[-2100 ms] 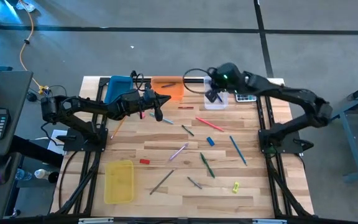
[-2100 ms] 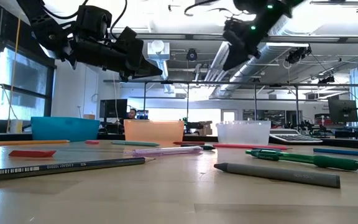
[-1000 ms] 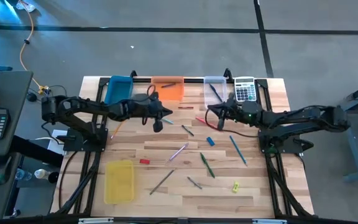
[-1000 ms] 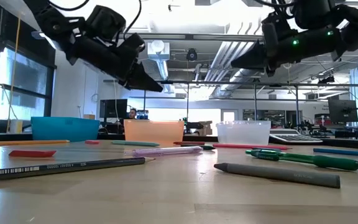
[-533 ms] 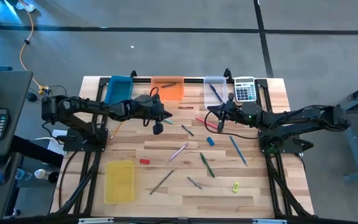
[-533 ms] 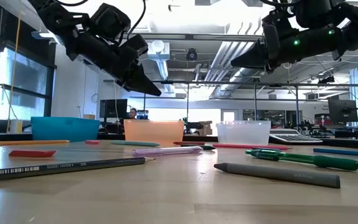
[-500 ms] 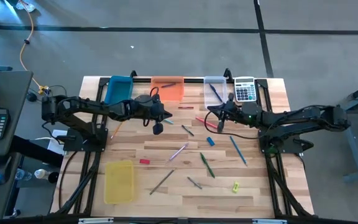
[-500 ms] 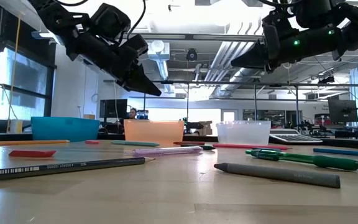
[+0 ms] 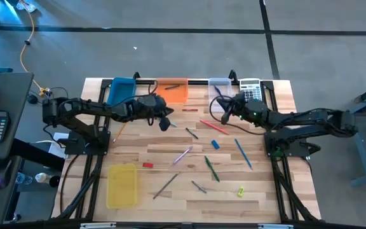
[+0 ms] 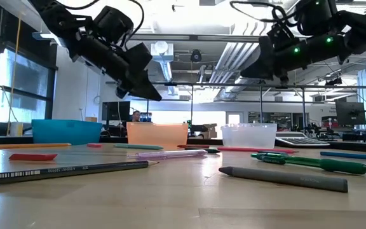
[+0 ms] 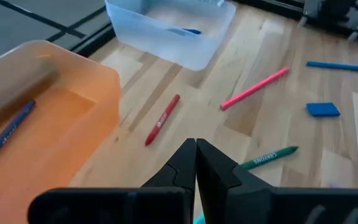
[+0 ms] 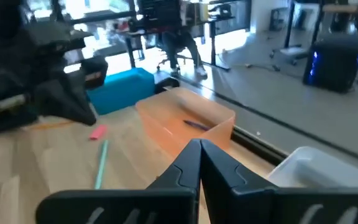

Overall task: Sort crayons/erasers/pens/pencils in bins
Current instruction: Put the pink eraser into the blue bin

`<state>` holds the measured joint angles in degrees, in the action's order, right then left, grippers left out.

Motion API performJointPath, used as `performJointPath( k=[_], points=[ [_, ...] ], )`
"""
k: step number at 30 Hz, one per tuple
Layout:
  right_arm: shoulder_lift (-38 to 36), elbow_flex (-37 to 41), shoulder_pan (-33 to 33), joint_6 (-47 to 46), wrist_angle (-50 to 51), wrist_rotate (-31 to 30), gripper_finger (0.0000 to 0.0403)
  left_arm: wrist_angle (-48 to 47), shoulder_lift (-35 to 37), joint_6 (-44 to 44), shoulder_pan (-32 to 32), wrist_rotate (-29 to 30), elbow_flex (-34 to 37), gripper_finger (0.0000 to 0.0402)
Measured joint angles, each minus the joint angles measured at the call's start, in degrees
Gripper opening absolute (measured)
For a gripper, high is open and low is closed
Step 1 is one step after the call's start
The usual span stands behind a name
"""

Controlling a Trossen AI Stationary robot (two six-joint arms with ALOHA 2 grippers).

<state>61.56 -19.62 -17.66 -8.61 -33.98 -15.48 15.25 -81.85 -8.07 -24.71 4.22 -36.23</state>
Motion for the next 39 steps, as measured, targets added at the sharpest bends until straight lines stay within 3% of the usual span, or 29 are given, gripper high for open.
performJointPath(
  k=[6, 9, 18, 24, 29, 39],
  points=[
    [0.0, -2.2, 0.1, -7.7, 3.2, -0.2, 0.0, -1.6, 3.9, -9.5, -0.7, 1.2, 0.0, 0.0],
    [0.0, -5.0, 0.4, -10.3, 5.0, 0.2, 0.0, -4.2, 7.3, -9.7, -1.8, 0.1, 0.0, 0.0],
    [0.0, -15.8, 1.3, -7.7, 20.0, 0.5, 0.0, -31.6, 14.1, -15.0, -5.8, -0.8, -3.3, 0.0],
    [0.0, -19.5, 0.9, -4.4, 22.7, 0.6, 0.0, -45.7, 12.9, -35.7, -6.1, 3.2, -4.0, 0.0005],
    [0.0, -20.5, -0.5, -4.7, 24.5, 3.1, 0.0, -48.6, 10.2, -49.6, -5.9, 4.8, -3.9, 0.004],
    [0.0, -20.5, -4.5, -0.4, 24.8, 9.0, 0.0, -48.3, 2.6, -70.7, -5.9, 6.4, -4.0, 0.0158]
  ],
)
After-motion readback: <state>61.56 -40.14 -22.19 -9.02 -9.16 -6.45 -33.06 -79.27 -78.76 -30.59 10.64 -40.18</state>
